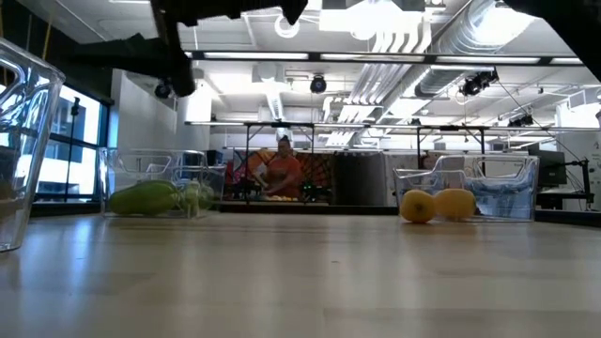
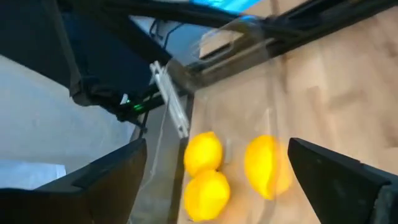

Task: Sort produce into baskets
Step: Put the lemon into the bottom left transparent bin

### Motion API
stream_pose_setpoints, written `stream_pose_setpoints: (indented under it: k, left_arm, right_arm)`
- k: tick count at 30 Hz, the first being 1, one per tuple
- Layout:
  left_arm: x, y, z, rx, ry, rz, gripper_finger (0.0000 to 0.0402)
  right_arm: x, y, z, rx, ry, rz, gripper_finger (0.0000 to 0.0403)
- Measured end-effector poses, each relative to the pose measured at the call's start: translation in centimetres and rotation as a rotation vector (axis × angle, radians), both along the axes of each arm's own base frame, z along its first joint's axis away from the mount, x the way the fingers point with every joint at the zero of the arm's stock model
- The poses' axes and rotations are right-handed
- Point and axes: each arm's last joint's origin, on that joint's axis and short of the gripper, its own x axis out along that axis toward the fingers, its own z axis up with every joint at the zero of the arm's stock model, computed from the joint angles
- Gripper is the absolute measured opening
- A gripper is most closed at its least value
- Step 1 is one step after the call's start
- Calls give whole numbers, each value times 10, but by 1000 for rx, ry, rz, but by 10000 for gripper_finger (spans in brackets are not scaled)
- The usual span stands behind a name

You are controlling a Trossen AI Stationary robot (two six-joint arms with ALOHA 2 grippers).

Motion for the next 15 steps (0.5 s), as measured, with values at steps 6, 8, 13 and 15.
stream_pose_setpoints:
  k: [6, 8, 13, 15]
  left_arm:
    - [0, 0, 0, -1, 0, 0, 395]
    - [0, 0, 0, -1, 1, -1, 395]
    - [0, 0, 0, -1, 4, -4, 395]
    - [0, 0, -1, 4, 6, -5, 395]
  right_arm:
    - [-15, -51, 42, -110, 26, -64, 378]
    - [-21, -59, 47, -167, 55, -95, 378]
    - [-36, -66, 55, -302, 130, -132, 378]
    - [-44, -68, 54, -364, 211, -165, 378]
